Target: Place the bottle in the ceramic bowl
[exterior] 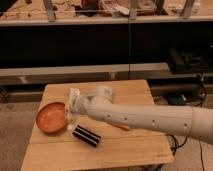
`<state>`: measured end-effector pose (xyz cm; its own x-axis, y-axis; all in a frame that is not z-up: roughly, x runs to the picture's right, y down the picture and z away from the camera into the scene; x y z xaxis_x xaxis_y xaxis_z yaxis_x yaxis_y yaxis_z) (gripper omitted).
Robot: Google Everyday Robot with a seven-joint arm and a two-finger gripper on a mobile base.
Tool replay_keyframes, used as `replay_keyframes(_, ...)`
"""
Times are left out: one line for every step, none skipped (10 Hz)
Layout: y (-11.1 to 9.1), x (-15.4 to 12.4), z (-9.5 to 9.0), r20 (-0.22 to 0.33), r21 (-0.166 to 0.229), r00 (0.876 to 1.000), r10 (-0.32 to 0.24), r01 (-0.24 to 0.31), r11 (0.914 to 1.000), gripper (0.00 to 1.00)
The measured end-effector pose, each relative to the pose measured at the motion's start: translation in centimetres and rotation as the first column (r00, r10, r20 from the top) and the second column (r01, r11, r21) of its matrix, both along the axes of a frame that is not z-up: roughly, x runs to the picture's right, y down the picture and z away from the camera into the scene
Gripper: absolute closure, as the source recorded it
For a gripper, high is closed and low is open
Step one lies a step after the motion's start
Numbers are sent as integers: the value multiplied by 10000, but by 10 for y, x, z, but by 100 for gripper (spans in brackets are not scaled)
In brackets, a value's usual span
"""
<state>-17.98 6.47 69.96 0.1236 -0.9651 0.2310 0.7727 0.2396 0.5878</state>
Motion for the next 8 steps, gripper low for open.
replay_keyframes(-2, -6, 2, 30, -63, 10000, -80, 81, 9999, 100)
replay_keyframes(-6, -7, 7, 42, -67, 9999, -100, 100, 9999, 100)
replay_keyframes(-15, -10, 18, -15, -86, 9999, -156, 156, 9998, 100)
replay_keyframes(-20, -18, 25, -21, -135, 9997, -229, 229, 9996, 100)
replay_keyframes(-23, -25, 29, 10, -156, 9997, -252, 253, 9996, 100)
replay_keyframes(-27, -28, 34, 7, -118, 9997, -228, 228, 9997, 100)
replay_keyframes(-27, -29, 37, -11, -118, 9998, -200, 200, 9997, 100)
replay_keyframes(-25, -35, 39, 20, -103, 9999, -169, 169, 9998, 100)
